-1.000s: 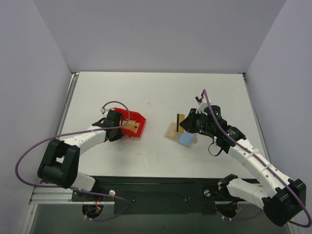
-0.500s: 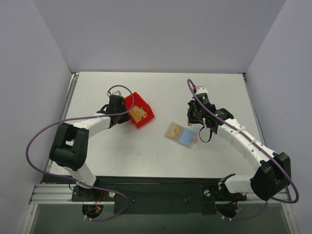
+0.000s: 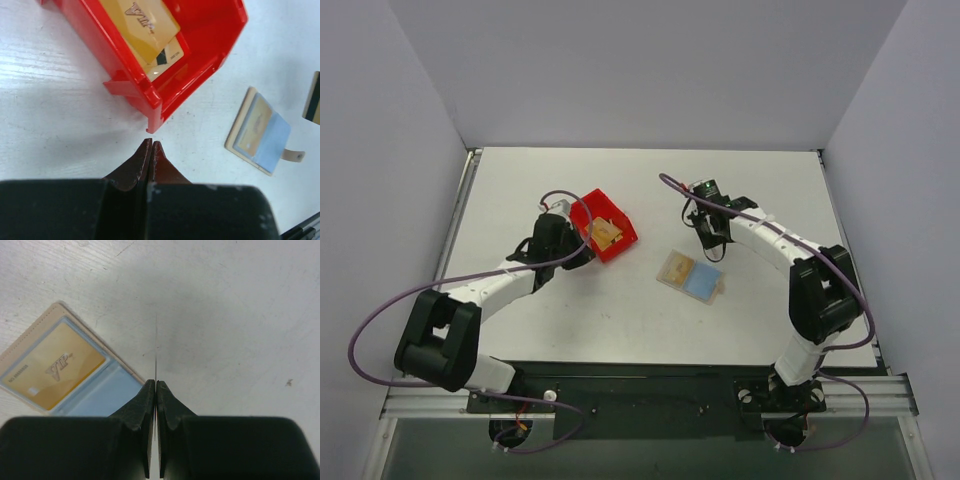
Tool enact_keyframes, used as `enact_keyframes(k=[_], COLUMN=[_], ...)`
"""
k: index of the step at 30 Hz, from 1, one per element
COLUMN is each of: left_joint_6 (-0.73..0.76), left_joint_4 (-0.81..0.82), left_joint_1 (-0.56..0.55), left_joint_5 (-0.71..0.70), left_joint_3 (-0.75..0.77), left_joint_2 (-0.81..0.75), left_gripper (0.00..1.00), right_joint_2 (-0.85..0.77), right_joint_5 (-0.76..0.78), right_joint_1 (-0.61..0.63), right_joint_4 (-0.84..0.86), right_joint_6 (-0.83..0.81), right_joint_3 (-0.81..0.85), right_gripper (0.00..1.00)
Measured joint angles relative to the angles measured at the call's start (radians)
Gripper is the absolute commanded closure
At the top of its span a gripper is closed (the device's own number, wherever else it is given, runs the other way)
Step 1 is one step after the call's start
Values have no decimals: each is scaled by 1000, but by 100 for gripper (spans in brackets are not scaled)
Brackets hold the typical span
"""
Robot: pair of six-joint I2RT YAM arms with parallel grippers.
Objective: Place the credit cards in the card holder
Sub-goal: Move the storage box to the center of the board, then move the card holder to the center of the board.
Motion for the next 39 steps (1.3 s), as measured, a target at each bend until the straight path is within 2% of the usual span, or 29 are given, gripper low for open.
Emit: enact_keyframes(k=[9,17,25,39], left_joint_6=[-8,-24,-25,-27], left_joint_4=[-1,-2,-5,-29], left_joint_1=[-8,-9,-9,-9], left_joint_5=[20,26,26,21], left_joint_3=[0,-2,-4,-26], left_joint_2=[-78,-79,-94,-156], left_gripper=[100,100,100,100], right_joint_2=[25,28,84,129], right_joint_5=[-193,-310,-277,-218], right_joint_1=[-45,-51,-45,11], right_joint_4=[-27,-49,-50,-52], right_joint_6=[-306,-537,-628,-676], right_joint_3=[37,-23,-23,18], right_gripper=[100,100,100,100])
